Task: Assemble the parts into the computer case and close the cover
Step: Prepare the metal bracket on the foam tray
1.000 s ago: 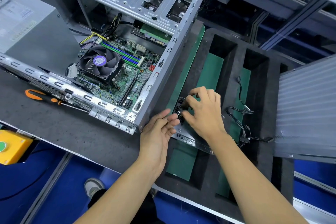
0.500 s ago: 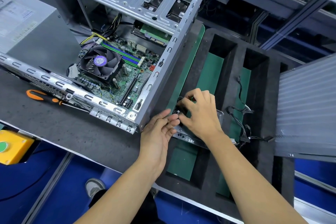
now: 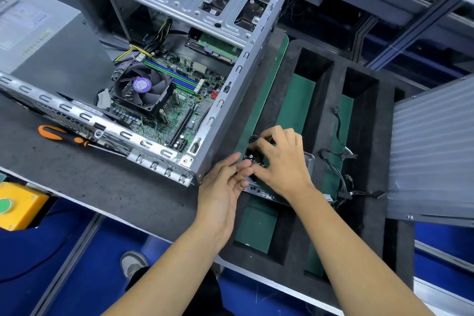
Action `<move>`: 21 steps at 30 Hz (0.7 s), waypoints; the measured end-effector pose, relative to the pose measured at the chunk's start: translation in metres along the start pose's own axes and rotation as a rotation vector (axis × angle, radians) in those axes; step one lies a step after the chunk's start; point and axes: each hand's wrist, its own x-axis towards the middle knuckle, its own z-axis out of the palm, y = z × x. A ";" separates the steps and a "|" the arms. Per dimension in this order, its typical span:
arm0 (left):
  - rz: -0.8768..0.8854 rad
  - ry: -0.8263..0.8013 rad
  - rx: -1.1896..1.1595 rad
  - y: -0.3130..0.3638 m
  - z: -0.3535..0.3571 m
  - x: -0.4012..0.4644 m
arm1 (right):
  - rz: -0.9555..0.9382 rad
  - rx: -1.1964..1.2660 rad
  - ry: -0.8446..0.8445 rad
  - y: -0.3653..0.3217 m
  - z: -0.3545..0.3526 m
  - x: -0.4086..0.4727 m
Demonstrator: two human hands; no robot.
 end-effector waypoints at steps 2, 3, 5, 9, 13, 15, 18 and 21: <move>0.003 -0.003 0.002 0.000 0.000 0.000 | -0.066 -0.032 0.019 0.000 0.001 0.000; 0.004 -0.006 0.003 0.000 0.000 -0.001 | -0.107 -0.051 0.031 0.000 0.002 0.001; 0.006 -0.009 0.008 0.000 0.000 -0.001 | -0.179 -0.071 0.046 0.000 0.003 0.003; 0.005 0.005 0.015 -0.001 0.001 -0.001 | -0.297 -0.104 0.033 -0.002 0.006 0.002; 0.015 0.004 0.026 -0.002 0.000 0.000 | -0.281 -0.076 0.019 -0.002 0.008 0.000; 0.015 0.001 0.027 -0.002 0.000 0.000 | -0.239 -0.053 0.019 0.000 0.008 0.000; 0.010 0.002 0.023 -0.002 0.000 0.000 | -0.147 -0.038 0.008 0.003 0.007 -0.002; 0.011 0.002 0.025 -0.002 0.000 0.000 | -0.072 -0.043 0.024 0.006 0.004 -0.006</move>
